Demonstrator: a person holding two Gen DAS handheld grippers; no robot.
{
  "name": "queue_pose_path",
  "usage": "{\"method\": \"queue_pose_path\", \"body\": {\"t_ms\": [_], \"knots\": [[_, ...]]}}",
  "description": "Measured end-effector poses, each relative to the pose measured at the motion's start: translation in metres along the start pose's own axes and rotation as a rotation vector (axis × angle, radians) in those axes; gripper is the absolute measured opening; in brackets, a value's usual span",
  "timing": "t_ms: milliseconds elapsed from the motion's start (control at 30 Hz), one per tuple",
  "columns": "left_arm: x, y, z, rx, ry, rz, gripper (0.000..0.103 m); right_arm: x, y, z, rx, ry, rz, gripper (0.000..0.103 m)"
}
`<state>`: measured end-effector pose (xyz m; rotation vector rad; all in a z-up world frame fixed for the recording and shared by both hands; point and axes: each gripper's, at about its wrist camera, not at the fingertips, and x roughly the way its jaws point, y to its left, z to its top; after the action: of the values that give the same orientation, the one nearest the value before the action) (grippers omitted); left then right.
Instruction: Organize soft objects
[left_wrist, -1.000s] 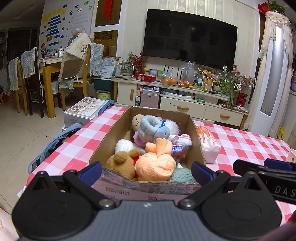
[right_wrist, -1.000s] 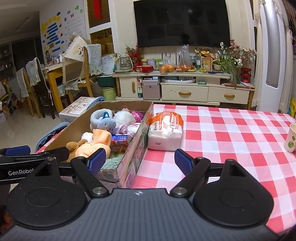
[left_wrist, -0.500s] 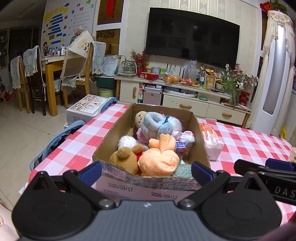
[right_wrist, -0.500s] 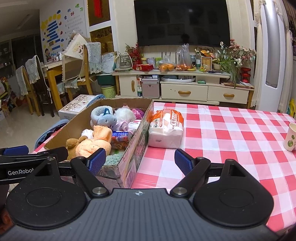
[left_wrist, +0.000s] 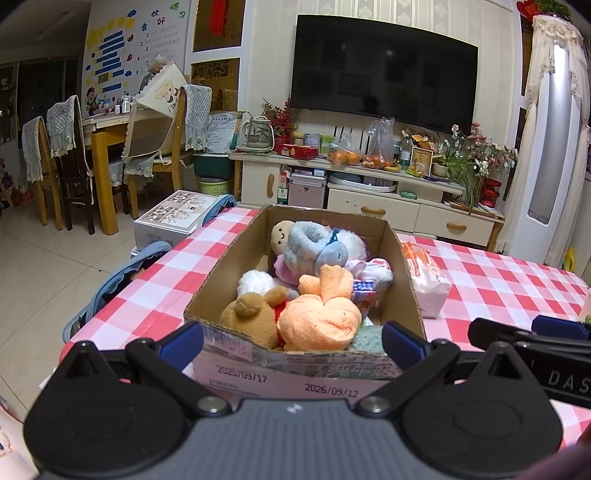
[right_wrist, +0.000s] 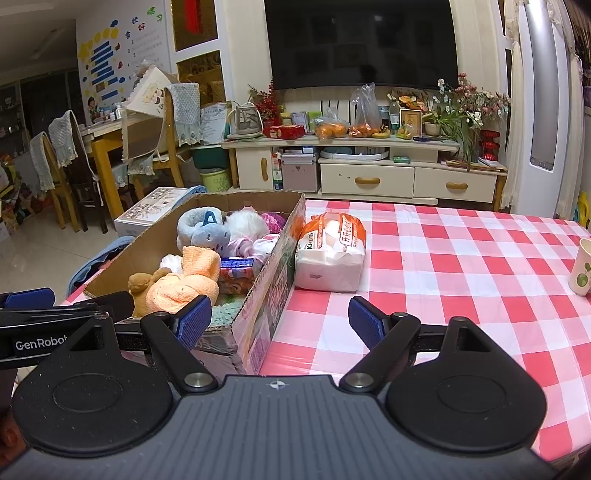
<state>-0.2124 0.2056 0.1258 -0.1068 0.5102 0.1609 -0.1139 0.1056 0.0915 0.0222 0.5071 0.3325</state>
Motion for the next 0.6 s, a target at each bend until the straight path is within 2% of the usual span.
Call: {"method": "queue_pose_path", "body": {"t_ms": [600], "knots": [[0.0037,-0.0005,-0.0010,-0.005,0.008,-0.004,0.102,0.0015,-0.0021,-0.0025,0.012,-0.001,0.003,0.102]]}}
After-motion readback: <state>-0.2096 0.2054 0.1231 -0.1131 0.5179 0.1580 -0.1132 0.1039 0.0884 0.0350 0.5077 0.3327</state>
